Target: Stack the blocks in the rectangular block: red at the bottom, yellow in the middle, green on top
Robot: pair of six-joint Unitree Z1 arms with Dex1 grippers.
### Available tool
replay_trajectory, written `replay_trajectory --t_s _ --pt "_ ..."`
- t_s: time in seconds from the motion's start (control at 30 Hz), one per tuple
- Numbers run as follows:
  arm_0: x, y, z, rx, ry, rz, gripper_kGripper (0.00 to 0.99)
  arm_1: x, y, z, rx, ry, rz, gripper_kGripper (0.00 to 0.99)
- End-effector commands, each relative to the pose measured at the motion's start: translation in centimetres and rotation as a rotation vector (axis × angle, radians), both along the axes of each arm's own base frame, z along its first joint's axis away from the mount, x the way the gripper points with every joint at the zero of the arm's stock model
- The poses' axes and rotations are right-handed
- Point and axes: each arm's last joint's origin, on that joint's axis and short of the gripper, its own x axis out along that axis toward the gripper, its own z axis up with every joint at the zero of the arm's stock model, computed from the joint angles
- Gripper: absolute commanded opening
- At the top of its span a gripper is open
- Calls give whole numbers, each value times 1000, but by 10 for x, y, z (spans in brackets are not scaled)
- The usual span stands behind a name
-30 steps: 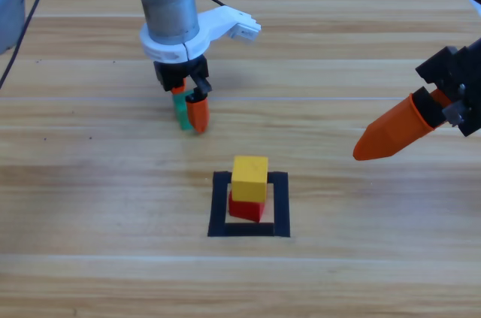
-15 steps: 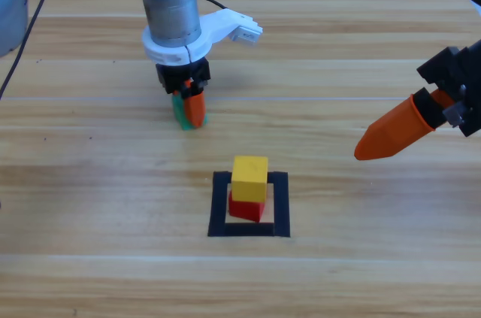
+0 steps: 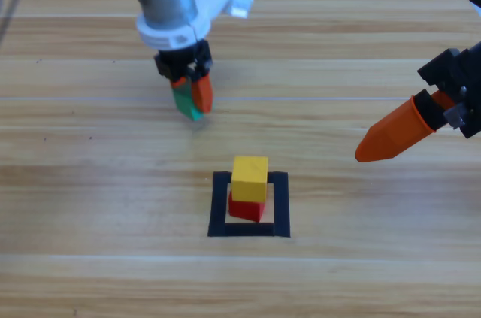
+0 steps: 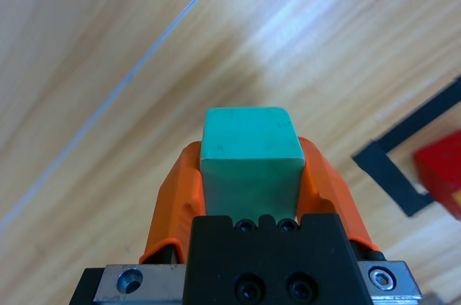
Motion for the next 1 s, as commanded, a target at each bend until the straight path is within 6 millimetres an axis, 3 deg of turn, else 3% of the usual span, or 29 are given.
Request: replay_trajectory --t_s 0.03,0.13,0.4,0.53,0.73,1.0 --pt "-38 29 81 -65 -48 196 0 -3 -10 4 13 -26 -24 990" --pt "-55 36 104 -84 -62 254 0 -3 -11 4 13 -26 -24 990" --pt "-95 48 128 -83 -31 394 0 -3 -11 4 12 -26 -25 990" --pt "-110 50 125 -54 5 457 0 -3 -11 4 10 -26 -26 990" --pt "-134 37 129 -14 -11 467 0 -3 -11 4 10 -25 -30 990" --pt "-131 16 103 48 32 434 0 -3 -11 4 6 -26 -39 990"
